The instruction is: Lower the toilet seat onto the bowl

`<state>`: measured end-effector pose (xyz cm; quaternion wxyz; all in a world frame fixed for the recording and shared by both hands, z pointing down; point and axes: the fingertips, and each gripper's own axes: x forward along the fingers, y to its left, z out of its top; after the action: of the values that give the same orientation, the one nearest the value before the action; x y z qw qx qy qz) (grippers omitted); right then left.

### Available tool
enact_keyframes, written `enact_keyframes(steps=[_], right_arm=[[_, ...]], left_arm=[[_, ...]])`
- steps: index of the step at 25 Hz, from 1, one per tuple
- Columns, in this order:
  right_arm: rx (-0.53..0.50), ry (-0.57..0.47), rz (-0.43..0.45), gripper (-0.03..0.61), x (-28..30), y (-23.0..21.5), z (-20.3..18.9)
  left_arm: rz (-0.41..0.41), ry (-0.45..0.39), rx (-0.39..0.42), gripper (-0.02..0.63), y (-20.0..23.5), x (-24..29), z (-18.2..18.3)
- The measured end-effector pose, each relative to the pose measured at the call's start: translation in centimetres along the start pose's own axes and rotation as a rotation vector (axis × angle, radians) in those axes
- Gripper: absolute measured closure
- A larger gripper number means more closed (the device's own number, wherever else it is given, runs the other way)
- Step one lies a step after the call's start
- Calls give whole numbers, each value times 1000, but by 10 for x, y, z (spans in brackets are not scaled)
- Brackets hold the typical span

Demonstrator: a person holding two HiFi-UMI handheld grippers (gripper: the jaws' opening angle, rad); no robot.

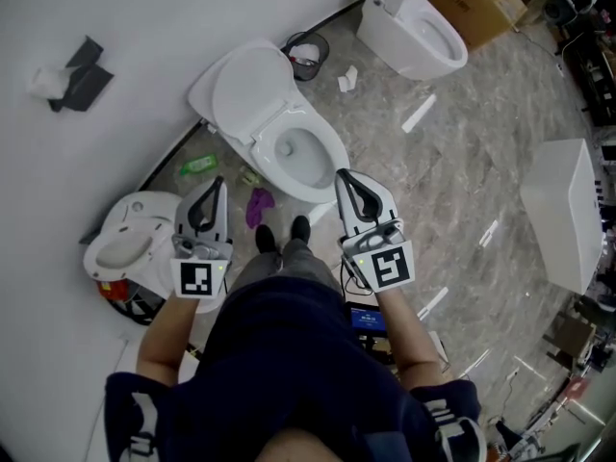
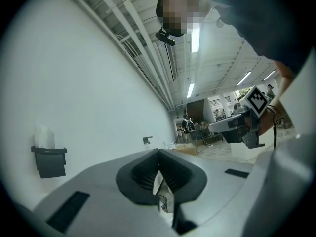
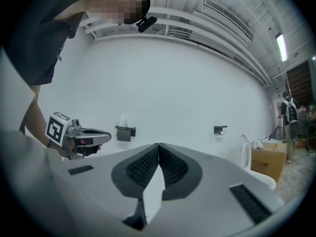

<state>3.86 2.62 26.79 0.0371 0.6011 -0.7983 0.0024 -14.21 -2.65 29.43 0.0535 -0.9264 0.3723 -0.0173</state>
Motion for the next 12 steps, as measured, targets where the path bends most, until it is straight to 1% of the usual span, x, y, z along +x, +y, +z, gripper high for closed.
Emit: enact_keyframes(steps=[3, 7, 12], right_arm=[[-14, 2, -5, 558, 0, 1, 2], [-23, 11, -8, 558, 1, 5, 0], [-51, 19, -1, 560, 1, 7, -1]], left_arm=[[8, -17, -3, 589, 2, -1, 4], [14, -1, -1, 589, 5, -5, 2], [19, -7, -2, 589, 3, -7, 7]])
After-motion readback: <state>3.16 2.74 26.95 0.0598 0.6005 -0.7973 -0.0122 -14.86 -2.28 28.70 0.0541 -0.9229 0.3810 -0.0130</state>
